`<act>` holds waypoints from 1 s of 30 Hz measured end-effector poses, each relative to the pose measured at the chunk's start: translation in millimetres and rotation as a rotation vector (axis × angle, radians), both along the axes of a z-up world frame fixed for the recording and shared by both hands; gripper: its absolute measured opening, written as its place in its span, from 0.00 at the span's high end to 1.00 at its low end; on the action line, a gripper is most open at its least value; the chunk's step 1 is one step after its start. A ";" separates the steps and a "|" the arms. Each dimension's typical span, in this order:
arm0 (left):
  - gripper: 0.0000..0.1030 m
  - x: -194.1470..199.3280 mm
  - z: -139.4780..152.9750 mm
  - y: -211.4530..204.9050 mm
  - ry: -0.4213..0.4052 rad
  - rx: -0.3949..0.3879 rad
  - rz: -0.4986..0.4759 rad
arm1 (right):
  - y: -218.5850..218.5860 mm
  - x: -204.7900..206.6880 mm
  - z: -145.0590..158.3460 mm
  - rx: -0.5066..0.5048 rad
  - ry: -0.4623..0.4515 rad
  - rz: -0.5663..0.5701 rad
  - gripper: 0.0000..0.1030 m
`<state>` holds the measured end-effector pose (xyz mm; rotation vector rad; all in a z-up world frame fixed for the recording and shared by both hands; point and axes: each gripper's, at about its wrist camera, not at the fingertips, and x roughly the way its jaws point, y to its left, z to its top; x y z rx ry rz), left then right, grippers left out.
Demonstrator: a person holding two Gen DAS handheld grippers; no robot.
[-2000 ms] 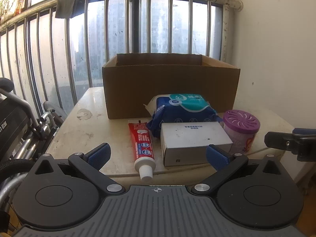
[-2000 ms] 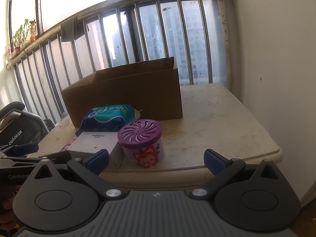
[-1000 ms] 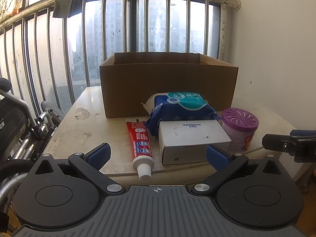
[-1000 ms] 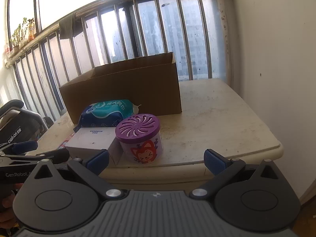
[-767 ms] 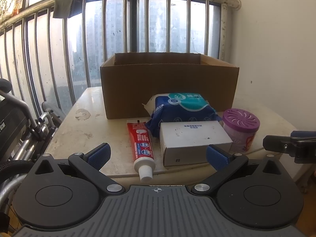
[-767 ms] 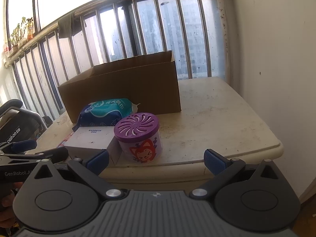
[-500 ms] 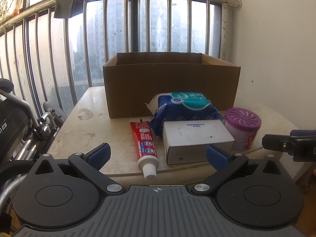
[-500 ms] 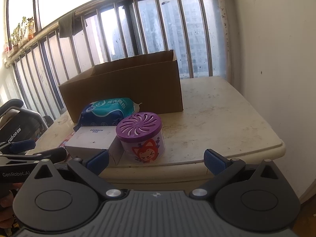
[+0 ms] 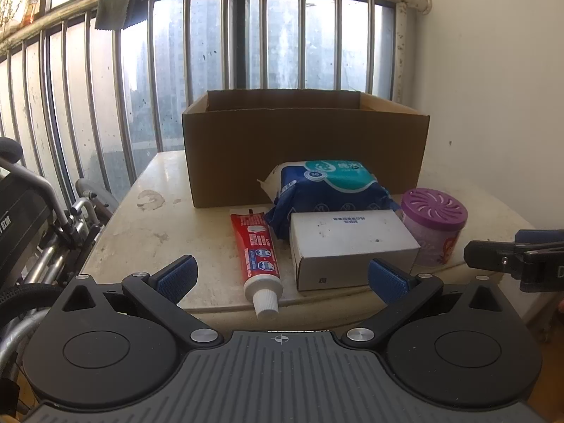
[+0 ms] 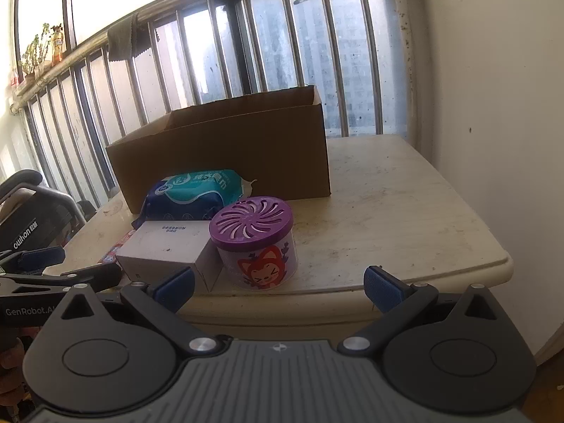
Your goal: Organize objects
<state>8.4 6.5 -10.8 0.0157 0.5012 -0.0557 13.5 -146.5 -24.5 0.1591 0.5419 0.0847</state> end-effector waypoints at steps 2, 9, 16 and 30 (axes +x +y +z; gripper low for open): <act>0.00 0.3 0.8 0.4 -0.003 0.000 -0.005 | 1.3 -0.5 0.3 -0.007 -0.004 0.001 0.00; 0.00 5.0 3.5 -1.0 -0.007 -0.020 -0.030 | 2.3 -4.5 4.7 -0.001 -0.023 -0.019 0.00; 0.00 8.4 3.1 -10.5 0.010 -0.004 -0.059 | 11.7 -9.9 3.5 -0.009 -0.024 -0.002 0.00; 0.00 6.3 7.0 -6.3 0.006 0.025 -0.030 | 11.5 -9.7 -2.3 0.019 -0.004 0.010 0.00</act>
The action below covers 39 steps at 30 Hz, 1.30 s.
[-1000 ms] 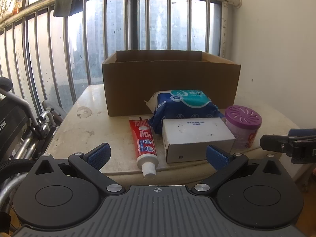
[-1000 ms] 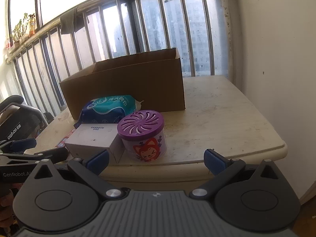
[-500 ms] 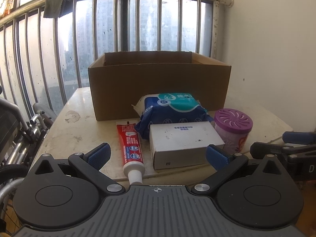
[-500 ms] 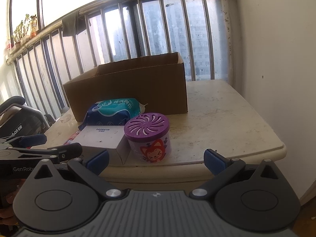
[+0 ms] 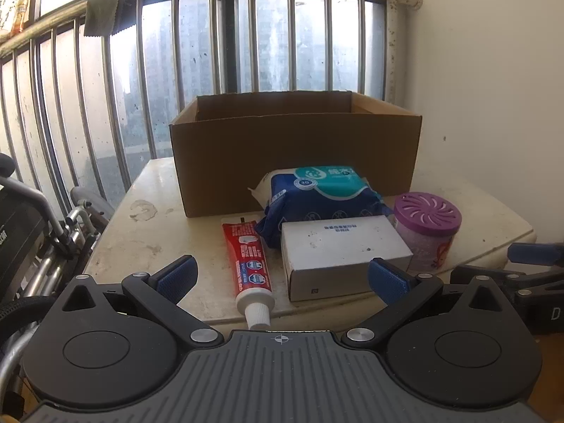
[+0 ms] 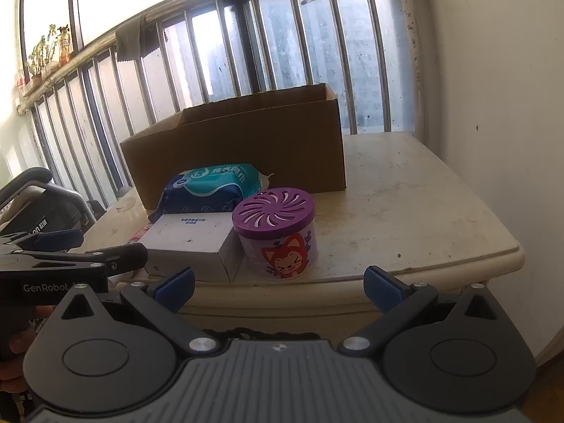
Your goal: Organize objects
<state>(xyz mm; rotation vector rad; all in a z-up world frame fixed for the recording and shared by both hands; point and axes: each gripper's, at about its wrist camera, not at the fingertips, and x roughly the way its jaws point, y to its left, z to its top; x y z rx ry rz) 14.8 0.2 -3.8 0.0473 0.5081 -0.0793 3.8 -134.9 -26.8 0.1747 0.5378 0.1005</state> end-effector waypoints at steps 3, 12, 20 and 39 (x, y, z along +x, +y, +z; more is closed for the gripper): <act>0.00 0.9 0.5 -1.4 -0.002 -0.002 -0.001 | -1.1 0.2 -0.8 -0.003 0.003 -0.004 0.00; 0.00 6.6 -0.5 -9.8 0.004 -0.001 -0.009 | 0.1 -0.2 -0.3 0.002 0.007 -0.001 0.00; 0.00 3.9 0.7 -7.6 0.000 0.001 -0.001 | 3.0 -0.1 -0.5 -0.010 0.007 0.007 0.00; 0.00 6.9 0.7 -3.6 0.001 -0.015 -0.009 | -3.6 1.9 -0.8 -0.004 0.014 -0.027 0.00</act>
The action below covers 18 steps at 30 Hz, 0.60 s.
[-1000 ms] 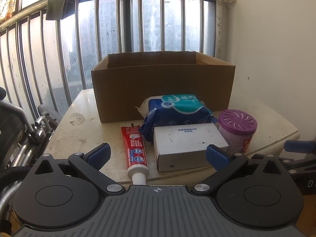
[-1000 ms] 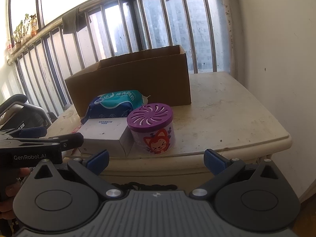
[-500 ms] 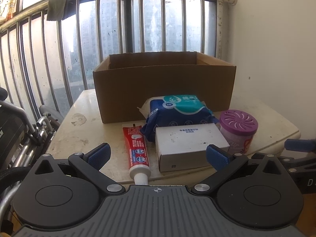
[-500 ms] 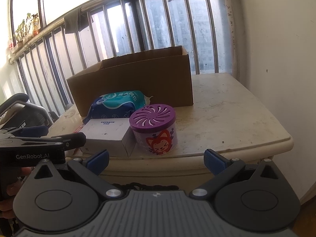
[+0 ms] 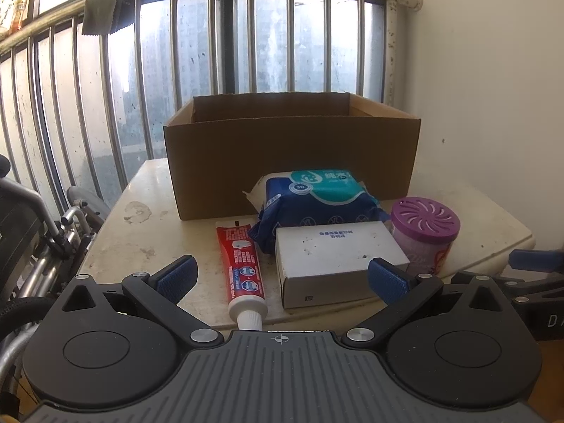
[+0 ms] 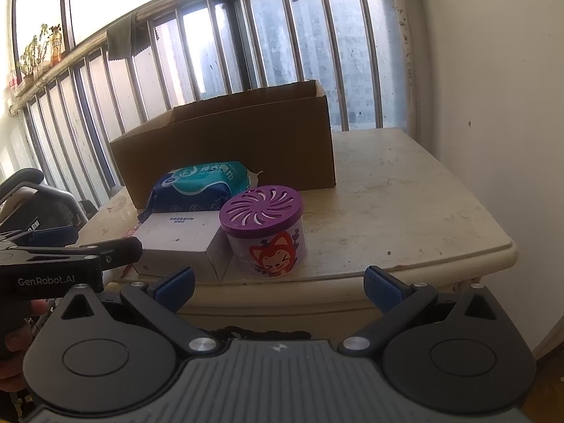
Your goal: Organize objects
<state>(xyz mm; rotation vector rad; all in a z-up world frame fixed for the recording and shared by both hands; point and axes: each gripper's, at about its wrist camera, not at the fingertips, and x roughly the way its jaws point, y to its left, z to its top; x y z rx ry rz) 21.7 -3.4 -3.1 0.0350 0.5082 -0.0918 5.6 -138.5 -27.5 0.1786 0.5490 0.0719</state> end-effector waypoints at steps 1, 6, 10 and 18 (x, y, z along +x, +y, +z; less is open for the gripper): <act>0.00 0.6 0.2 -0.1 0.000 -0.001 -0.003 | 0.3 -0.4 0.6 -0.001 -0.004 -0.002 0.00; 0.00 2.5 1.8 -1.5 -0.004 -0.006 -0.005 | 1.0 -1.0 2.4 -0.001 -0.011 0.002 0.00; 0.00 2.2 0.5 -2.0 0.001 -0.004 -0.005 | 2.4 -0.2 2.6 -0.007 -0.014 0.012 0.00; 0.00 1.6 1.4 3.4 -0.002 -0.037 0.002 | -2.4 -0.6 4.5 0.011 -0.024 -0.009 0.00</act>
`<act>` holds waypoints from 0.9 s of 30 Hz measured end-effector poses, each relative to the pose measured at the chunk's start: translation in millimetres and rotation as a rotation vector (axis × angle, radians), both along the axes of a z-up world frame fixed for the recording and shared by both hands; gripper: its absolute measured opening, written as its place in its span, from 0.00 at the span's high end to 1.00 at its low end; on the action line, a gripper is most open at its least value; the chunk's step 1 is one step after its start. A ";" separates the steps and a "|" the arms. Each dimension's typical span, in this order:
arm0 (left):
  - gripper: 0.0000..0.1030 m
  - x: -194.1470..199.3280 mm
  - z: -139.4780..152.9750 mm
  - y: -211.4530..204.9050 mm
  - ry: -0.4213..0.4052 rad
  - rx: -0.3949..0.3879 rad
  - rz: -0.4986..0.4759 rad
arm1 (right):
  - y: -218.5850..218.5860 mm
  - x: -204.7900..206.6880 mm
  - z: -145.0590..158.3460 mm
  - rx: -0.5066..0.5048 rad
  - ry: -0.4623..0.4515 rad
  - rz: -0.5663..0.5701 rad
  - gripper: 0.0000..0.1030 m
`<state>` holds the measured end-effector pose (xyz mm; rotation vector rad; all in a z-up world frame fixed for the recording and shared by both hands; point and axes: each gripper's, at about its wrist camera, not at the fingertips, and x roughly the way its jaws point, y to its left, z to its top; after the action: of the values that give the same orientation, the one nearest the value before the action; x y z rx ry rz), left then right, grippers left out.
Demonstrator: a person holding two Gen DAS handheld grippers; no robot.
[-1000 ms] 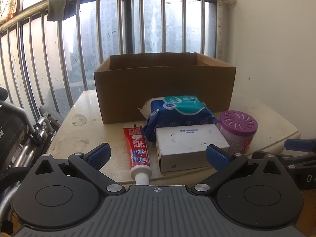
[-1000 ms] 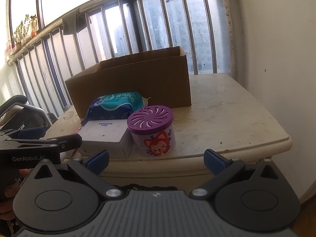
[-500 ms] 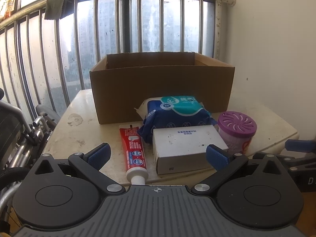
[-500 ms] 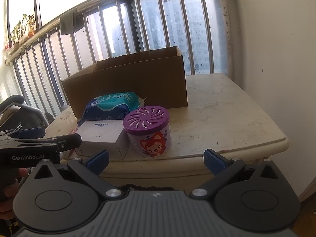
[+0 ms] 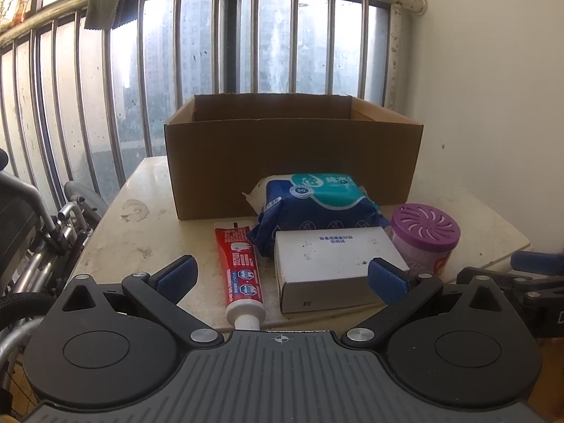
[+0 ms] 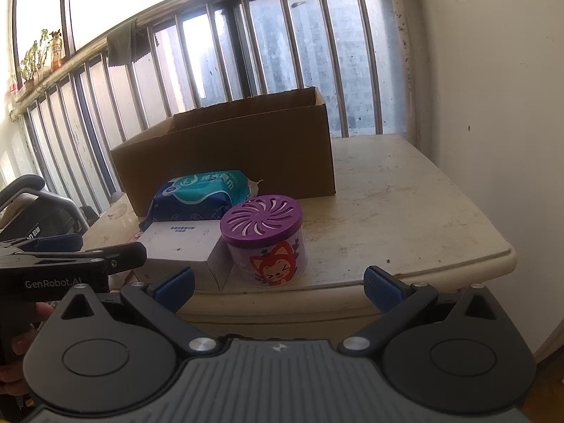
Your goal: Organize objects
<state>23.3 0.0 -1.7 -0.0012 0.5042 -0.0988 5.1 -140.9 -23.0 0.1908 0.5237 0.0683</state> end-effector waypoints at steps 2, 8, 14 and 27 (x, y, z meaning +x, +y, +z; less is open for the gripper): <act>0.00 -1.7 1.1 0.5 -0.008 -0.023 -0.008 | -5.1 -2.9 3.2 0.016 -0.008 -0.004 0.00; 0.00 -1.6 -1.7 -0.3 -0.009 -0.027 -0.021 | -14.4 -0.3 10.1 0.003 -0.027 -0.023 0.00; 0.00 2.3 -6.0 7.0 0.008 -0.030 0.011 | -18.1 5.7 12.5 -0.003 -0.038 -0.021 0.00; 0.00 0.8 -9.0 28.5 0.029 -0.098 0.039 | -6.0 14.4 22.0 -0.003 -0.048 0.015 0.00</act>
<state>24.1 28.5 -10.7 -0.1082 0.5276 -0.0852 19.5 -146.9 -1.0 0.1821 0.4772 0.0868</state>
